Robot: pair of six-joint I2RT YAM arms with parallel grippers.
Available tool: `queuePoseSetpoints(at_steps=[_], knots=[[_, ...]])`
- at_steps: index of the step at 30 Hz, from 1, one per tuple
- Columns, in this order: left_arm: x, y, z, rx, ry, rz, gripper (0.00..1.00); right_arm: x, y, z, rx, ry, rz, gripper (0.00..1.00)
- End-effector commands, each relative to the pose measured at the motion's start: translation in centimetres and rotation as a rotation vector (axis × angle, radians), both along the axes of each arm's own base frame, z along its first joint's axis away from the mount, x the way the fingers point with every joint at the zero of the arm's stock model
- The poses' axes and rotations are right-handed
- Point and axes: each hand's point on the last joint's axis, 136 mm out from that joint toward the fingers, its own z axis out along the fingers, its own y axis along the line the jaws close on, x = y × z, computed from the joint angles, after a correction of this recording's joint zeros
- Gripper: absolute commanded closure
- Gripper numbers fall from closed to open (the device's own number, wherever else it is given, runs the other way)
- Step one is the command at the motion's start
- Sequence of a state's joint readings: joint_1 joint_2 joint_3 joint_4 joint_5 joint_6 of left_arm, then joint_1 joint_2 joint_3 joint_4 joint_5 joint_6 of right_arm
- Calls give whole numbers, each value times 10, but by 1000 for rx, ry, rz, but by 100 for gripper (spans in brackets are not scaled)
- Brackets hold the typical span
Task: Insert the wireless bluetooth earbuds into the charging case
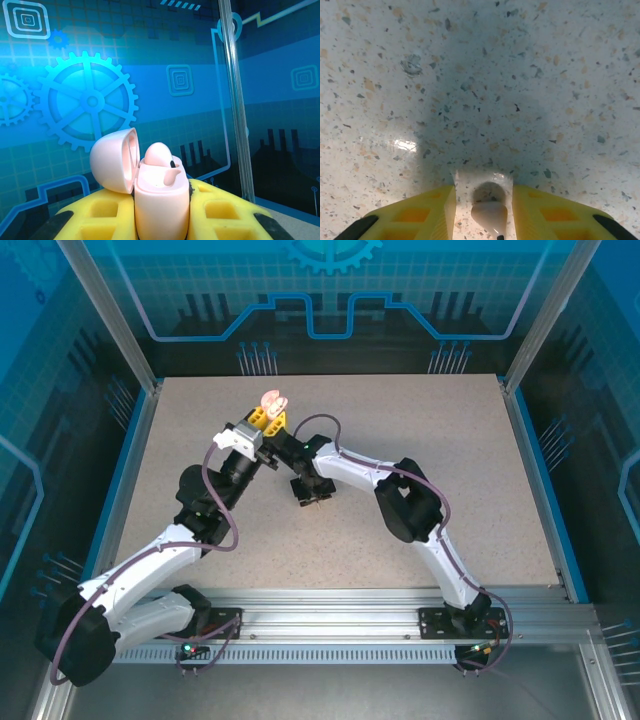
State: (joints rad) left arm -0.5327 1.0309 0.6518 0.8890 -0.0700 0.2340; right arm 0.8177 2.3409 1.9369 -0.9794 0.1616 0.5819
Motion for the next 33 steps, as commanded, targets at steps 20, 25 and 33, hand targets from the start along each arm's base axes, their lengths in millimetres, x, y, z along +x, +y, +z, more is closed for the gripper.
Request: queuePoseSetpoints(at_steps=[20,25,33], knots=[[-11,6,31,-52,-77,-17,100,-11,-19,3,-55,-4,-3,67],[-11,6,30,-50,-74,-18,100,-12,-19,2,-51,-1,-2,67],[-10,5,29,-49,-70,-19,100,-9,-17,-5,-40,13,-9,69]])
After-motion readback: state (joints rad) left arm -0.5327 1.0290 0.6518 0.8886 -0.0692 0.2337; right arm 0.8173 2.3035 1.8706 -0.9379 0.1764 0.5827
